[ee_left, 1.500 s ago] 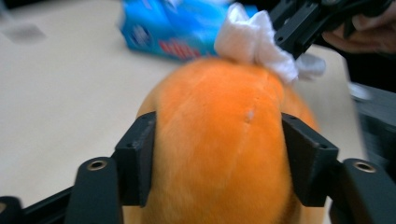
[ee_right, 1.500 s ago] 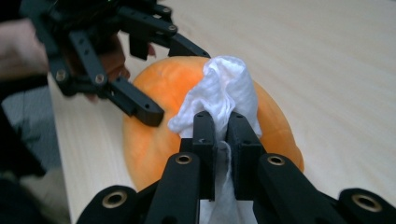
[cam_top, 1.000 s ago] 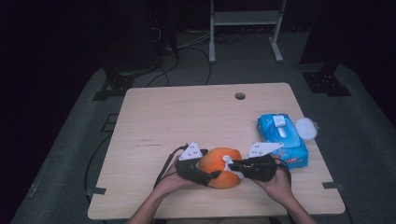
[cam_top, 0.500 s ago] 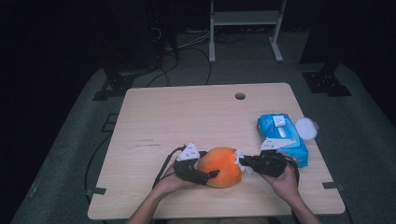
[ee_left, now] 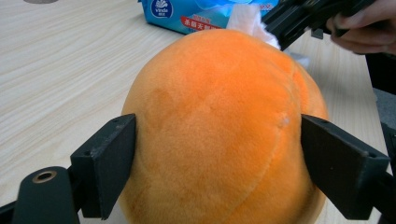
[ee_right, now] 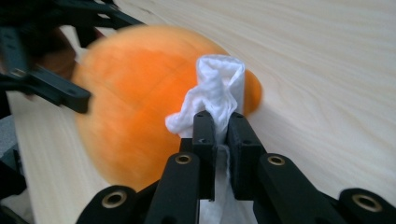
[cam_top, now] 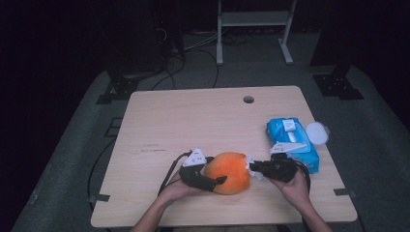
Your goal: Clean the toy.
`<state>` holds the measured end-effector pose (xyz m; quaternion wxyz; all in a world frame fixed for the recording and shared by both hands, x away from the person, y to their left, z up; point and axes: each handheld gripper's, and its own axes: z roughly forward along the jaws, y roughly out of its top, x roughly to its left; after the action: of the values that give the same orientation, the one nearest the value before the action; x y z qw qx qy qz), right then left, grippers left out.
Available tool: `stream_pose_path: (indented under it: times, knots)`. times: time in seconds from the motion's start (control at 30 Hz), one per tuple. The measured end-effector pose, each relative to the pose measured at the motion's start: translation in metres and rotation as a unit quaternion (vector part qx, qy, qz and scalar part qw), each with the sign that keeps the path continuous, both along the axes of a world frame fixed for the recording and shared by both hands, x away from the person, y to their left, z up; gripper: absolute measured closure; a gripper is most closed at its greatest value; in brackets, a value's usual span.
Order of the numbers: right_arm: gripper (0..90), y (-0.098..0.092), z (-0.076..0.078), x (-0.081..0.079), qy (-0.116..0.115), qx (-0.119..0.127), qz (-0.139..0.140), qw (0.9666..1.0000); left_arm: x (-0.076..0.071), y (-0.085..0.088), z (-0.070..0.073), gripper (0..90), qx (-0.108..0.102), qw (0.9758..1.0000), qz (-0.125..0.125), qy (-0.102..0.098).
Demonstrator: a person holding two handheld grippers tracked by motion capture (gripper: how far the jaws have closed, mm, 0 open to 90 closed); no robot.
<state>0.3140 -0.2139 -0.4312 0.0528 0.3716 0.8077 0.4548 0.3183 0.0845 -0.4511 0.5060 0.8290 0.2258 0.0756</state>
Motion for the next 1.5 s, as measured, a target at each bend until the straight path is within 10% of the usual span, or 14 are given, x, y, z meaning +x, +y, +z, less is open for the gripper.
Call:
stream_pose_path:
  times: [0.23,0.5,0.67,0.9,1.2,1.4,1.5]
  knots:
    - [81.9,0.026,0.025,-0.020,-0.061,-0.013,0.044,0.9971,-0.009,-0.012,0.006,14.5,0.027,0.9992,-0.005,-0.030]
    - [81.9,0.010,0.016,-0.014,-0.043,-0.022,0.022,0.9986,-0.009,-0.013,0.010,15.3,0.018,0.9992,-0.013,-0.034]
    - [81.7,0.026,0.025,-0.021,-0.069,-0.031,0.049,0.9959,-0.013,-0.018,0.014,14.7,0.036,0.9977,-0.023,-0.053]
    - [81.7,0.016,0.020,-0.014,-0.045,-0.029,0.056,0.9970,-0.001,-0.007,0.010,8.5,-0.001,0.9999,-0.015,0.006]
    - [81.6,0.037,0.035,-0.026,-0.086,-0.042,0.088,0.9915,-0.016,-0.026,0.015,15.3,0.040,0.9978,-0.026,-0.045]
    - [81.8,0.028,0.029,-0.022,-0.070,-0.034,0.090,0.9929,-0.003,-0.014,0.009,8.5,0.011,0.9997,-0.011,0.017]
    - [81.9,0.028,0.031,-0.022,-0.069,-0.032,0.086,0.9934,-0.006,-0.019,0.008,13.7,0.012,0.9998,-0.012,0.010]
